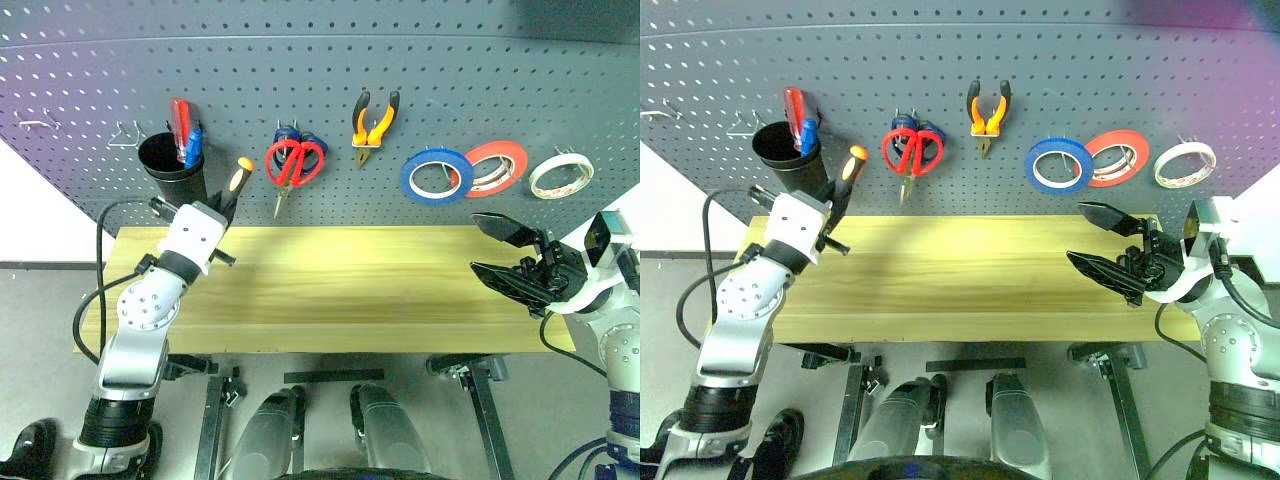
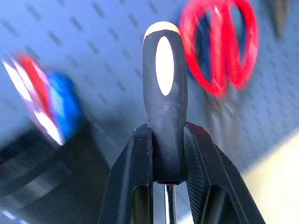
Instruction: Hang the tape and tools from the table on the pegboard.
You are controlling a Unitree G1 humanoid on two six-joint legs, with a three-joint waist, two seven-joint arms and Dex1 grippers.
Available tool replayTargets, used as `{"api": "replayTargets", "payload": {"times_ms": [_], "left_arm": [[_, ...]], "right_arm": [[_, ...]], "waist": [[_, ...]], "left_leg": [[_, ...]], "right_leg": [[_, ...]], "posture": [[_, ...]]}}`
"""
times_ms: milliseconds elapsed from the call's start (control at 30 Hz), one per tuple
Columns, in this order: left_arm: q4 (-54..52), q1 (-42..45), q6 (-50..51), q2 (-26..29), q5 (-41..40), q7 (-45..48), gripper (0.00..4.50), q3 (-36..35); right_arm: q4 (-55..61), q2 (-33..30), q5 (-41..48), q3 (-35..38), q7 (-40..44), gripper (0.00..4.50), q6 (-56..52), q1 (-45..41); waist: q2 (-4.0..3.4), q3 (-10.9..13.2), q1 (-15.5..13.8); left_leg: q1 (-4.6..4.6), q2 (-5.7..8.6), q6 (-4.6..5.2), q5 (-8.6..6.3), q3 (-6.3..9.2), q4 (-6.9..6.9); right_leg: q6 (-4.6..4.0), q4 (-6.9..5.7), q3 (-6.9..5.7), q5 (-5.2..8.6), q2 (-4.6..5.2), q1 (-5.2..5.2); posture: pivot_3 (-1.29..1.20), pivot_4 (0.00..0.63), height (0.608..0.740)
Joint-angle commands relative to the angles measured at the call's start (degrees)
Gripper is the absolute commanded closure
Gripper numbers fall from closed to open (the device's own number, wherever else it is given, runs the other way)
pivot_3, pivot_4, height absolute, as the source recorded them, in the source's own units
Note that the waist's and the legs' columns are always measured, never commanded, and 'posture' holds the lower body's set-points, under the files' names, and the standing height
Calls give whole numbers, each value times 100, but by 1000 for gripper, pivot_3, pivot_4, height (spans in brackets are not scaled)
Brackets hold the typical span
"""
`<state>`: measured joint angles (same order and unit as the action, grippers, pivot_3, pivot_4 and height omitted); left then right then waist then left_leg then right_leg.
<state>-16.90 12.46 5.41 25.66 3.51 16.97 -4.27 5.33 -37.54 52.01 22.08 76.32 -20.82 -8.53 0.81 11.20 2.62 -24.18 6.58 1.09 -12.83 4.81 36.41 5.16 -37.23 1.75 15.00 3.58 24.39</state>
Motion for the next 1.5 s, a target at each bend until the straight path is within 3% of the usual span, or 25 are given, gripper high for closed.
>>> {"api": "replayTargets", "payload": {"times_ms": [33,300,500,833,1000,1500], "left_arm": [[-146,237,-51,95,1,-73,3962,-240],[-26,775,36,269,-4,-69,3962,-420],[363,1297,-6,484,-62,-41,3962,-560],[1887,2622,-779,707,-176,122,3962,-461],[2839,3151,-1348,629,-141,83,3962,-377],[4921,3472,-2548,78,-357,-84,3962,-377]], "right_arm": [[24,38,117,48,116,0,53,-129],[59,266,206,-7,170,0,93,-216],[32,335,65,-99,120,0,158,-269],[-80,247,-25,-61,47,0,129,-356],[-29,193,-9,-16,-4,0,62,-329],[262,-162,135,157,-208,0,-248,-91]], "waist": [[-8,-53,-14],[-18,-230,-17],[-24,-300,-14],[-20,-352,-13],[-21,-354,2],[-21,-351,0]], "left_leg": [[8,0,0,0,0,1],[21,0,0,-1,2,17],[86,-1,-7,-8,3,13],[90,0,-1,-6,5,29],[89,0,3,-7,4,34],[81,-1,15,-13,5,46]], "right_leg": [[0,1,0,0,0,-10],[3,-3,1,-5,-2,-32],[3,0,1,-5,-3,-96],[6,-2,0,-7,-3,-105],[7,-3,1,-7,-3,-106],[9,-3,4,-8,-2,-105]], "posture": [[-133,86,740],[-124,65,740],[-122,59,740],[-131,65,740],[-143,81,740],[-168,126,740]]}}
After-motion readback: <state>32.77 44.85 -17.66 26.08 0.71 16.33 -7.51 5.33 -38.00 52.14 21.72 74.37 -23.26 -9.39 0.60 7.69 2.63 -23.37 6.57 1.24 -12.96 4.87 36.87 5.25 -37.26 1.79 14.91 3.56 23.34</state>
